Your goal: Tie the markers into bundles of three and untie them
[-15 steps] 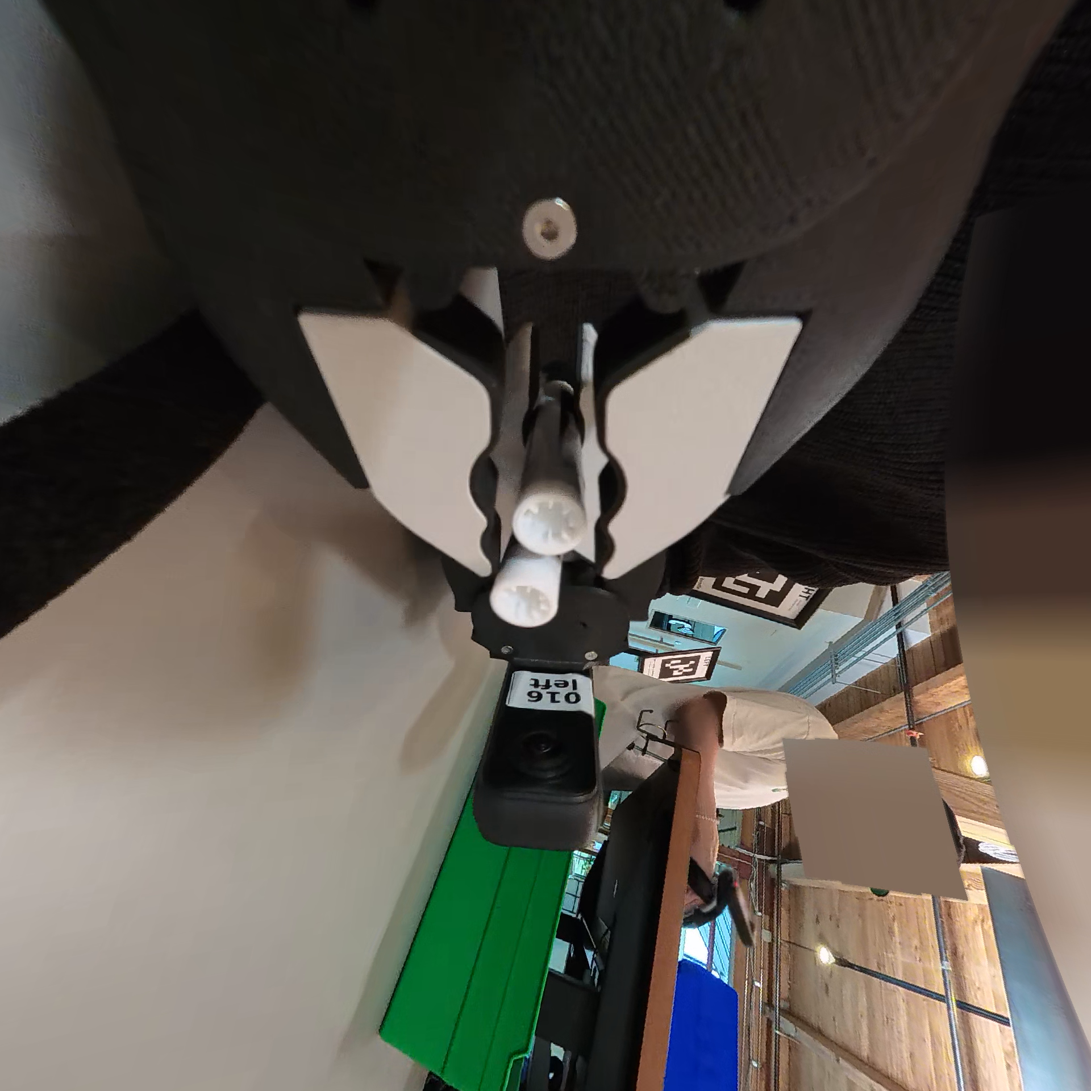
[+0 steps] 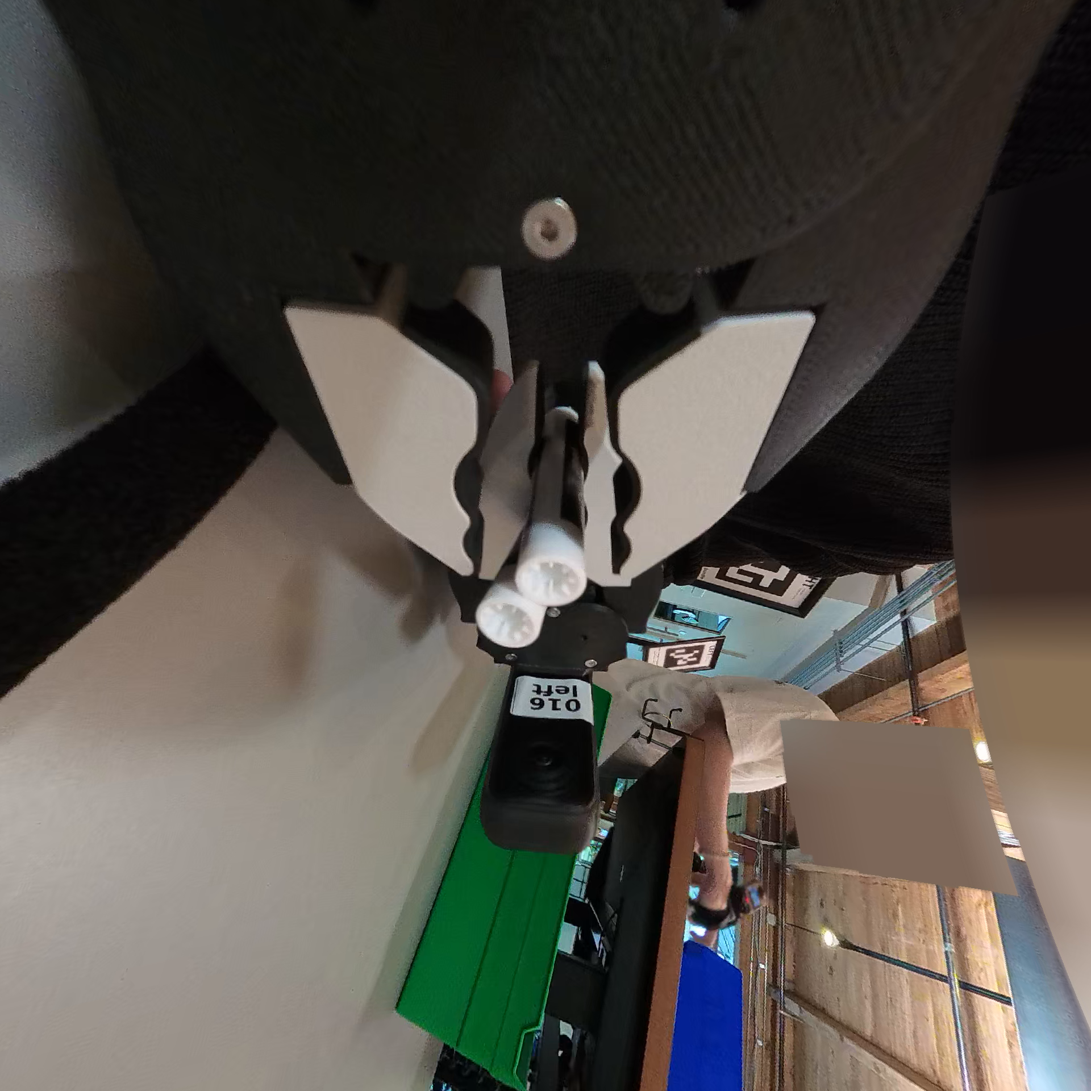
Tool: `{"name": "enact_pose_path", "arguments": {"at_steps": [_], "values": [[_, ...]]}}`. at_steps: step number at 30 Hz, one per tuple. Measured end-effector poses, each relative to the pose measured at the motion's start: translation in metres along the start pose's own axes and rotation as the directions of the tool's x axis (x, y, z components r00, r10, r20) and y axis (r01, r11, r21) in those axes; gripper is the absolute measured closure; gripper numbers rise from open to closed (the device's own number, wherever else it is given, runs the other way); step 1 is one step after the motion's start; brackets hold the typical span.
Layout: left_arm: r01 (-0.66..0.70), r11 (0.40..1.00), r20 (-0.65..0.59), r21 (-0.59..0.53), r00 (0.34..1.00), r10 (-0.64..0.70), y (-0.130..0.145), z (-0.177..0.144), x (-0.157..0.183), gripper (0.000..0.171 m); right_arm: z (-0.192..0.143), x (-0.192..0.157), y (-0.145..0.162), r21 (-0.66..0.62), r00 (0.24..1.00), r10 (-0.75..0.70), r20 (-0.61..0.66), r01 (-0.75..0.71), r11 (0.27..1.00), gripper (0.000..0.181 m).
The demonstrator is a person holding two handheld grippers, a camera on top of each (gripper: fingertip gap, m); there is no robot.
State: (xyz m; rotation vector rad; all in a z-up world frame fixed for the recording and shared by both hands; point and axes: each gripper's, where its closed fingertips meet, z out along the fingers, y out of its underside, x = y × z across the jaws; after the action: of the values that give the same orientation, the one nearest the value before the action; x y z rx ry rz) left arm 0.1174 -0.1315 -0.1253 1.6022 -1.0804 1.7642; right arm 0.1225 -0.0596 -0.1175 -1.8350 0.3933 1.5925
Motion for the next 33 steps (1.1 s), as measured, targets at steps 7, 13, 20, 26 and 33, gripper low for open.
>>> {"name": "enact_pose_path", "arguments": {"at_steps": [7, 13, 20, 26, 33], "values": [[-0.042, 0.999, 0.021, 0.014, 0.999, 0.041, -0.005, -0.005, 0.001, 0.158, 0.002, -0.005, 0.003, -0.016, 0.999, 0.017, 0.037, -0.017, 1.000, 0.139], [-0.060, 0.998, 0.009, -0.025, 0.998, 0.061, 0.004, 0.001, 0.004, 0.158, 0.004, -0.005, -0.002, 0.029, 0.999, 0.020, 0.044, -0.022, 0.999, 0.146], [-0.048, 0.998, 0.002, -0.041, 0.999, 0.048, 0.008, 0.004, 0.003, 0.158, -0.008, -0.003, -0.019, 0.128, 0.999, 0.022, 0.038, -0.027, 0.991, 0.146], [-0.029, 0.999, 0.005, -0.035, 1.000, 0.029, 0.007, 0.004, 0.001, 0.158, -0.009, -0.008, -0.019, 0.121, 0.998, 0.008, 0.068, -0.016, 0.992, 0.154], [-0.022, 0.999, -0.001, -0.030, 1.000, 0.022, 0.006, 0.003, 0.002, 0.158, -0.006, -0.008, -0.015, 0.090, 0.999, -0.021, 0.049, 0.017, 0.996, 0.150]]}}
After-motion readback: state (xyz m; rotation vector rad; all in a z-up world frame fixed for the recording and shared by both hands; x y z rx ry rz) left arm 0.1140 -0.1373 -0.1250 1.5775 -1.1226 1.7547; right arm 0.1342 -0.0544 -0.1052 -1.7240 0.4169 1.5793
